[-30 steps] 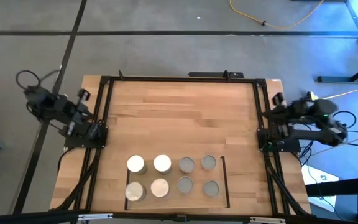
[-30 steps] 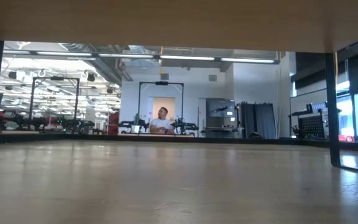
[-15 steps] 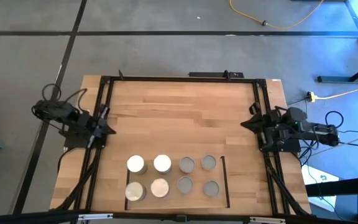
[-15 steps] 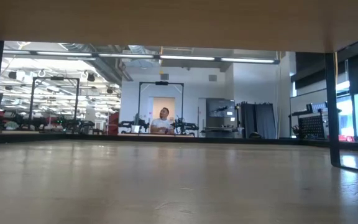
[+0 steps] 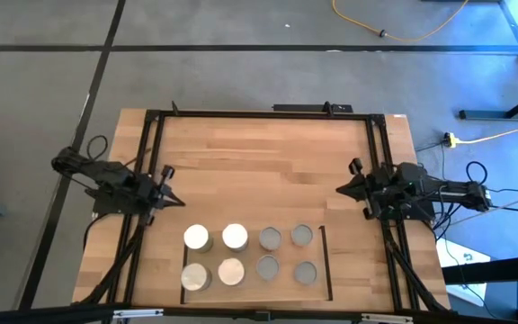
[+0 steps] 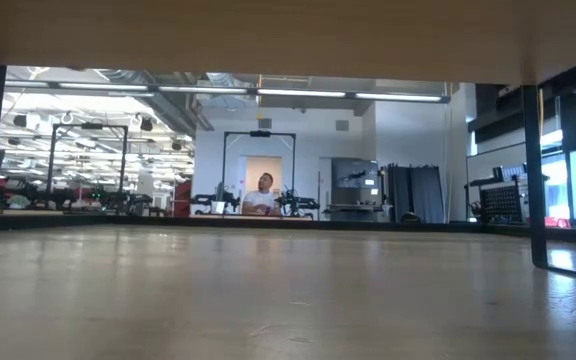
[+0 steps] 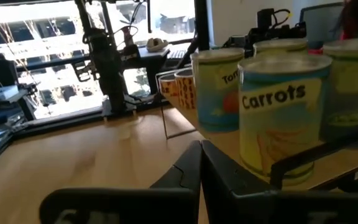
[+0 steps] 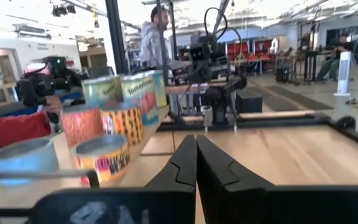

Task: Pick and place cans onto a shelf
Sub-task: Return to Home Position

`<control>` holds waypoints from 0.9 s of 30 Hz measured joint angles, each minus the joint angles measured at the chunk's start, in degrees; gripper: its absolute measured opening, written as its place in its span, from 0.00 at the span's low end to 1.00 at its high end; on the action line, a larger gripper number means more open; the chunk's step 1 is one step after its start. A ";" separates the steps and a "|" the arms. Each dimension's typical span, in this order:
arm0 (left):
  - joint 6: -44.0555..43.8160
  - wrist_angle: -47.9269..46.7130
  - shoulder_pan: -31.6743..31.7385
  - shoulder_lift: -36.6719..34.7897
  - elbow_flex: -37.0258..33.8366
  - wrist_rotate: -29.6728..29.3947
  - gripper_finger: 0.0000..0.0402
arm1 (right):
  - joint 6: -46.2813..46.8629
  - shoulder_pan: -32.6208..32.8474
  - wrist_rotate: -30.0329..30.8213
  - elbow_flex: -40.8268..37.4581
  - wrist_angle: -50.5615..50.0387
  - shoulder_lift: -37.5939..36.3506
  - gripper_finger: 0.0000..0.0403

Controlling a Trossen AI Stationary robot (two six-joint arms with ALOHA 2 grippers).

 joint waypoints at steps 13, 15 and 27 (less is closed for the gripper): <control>-0.36 5.54 -0.01 0.02 -8.05 -1.74 0.00 | -2.62 0.00 -1.66 -1.49 -0.76 0.02 0.01; -0.35 5.85 -0.01 0.00 -8.62 -1.74 0.00 | -3.39 0.00 -1.71 -1.49 -1.64 0.02 0.01; 3.08 6.06 -0.01 0.00 -9.23 -1.08 0.00 | -6.36 0.00 -1.80 -1.49 -3.24 0.02 0.01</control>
